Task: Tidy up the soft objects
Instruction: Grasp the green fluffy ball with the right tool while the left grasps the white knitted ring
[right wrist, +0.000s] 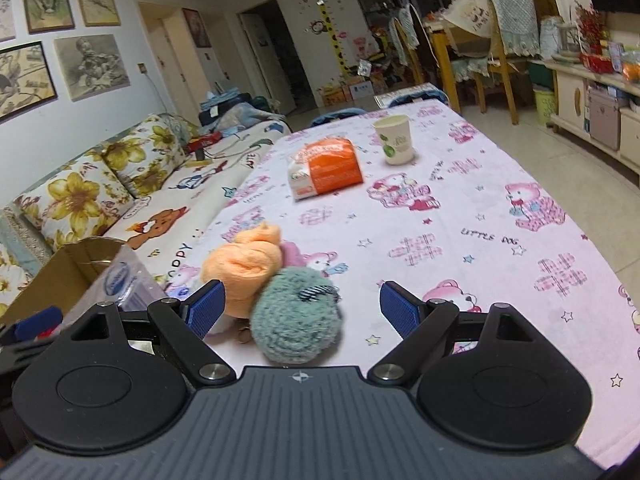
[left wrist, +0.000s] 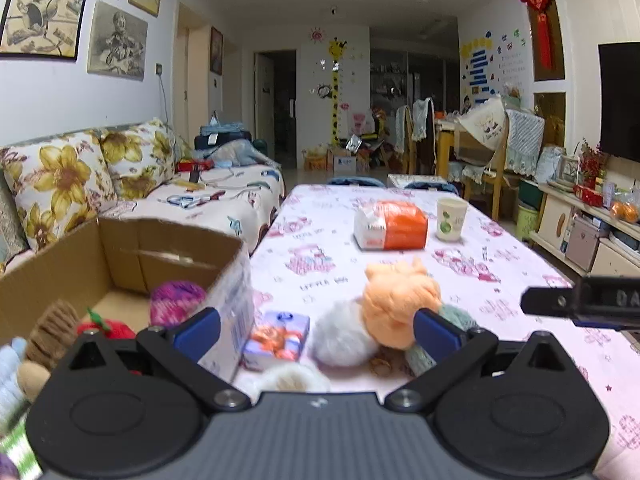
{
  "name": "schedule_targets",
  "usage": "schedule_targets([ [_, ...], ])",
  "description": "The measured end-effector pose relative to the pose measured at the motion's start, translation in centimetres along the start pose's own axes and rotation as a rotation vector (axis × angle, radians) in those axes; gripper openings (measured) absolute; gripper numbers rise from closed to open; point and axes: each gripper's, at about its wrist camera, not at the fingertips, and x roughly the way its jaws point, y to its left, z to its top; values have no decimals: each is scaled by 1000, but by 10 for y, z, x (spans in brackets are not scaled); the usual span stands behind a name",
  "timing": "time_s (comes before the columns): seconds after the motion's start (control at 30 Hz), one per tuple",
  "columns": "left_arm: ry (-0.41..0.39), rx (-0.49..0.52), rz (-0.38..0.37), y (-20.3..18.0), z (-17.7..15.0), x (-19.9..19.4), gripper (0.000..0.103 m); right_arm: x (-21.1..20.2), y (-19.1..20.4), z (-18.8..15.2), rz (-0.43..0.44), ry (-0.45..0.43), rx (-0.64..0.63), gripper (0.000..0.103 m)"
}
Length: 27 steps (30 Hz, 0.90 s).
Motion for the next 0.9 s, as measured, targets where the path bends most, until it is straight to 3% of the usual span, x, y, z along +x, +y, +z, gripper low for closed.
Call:
schedule_targets([
  [0.37, 106, -68, 161, -29, -37, 3, 102, 37, -3, -6, 20, 103, -15, 103],
  [0.9, 174, -200, 264, -11, -42, 42, 101, 73, 2, -12, 38, 184, -54, 103],
])
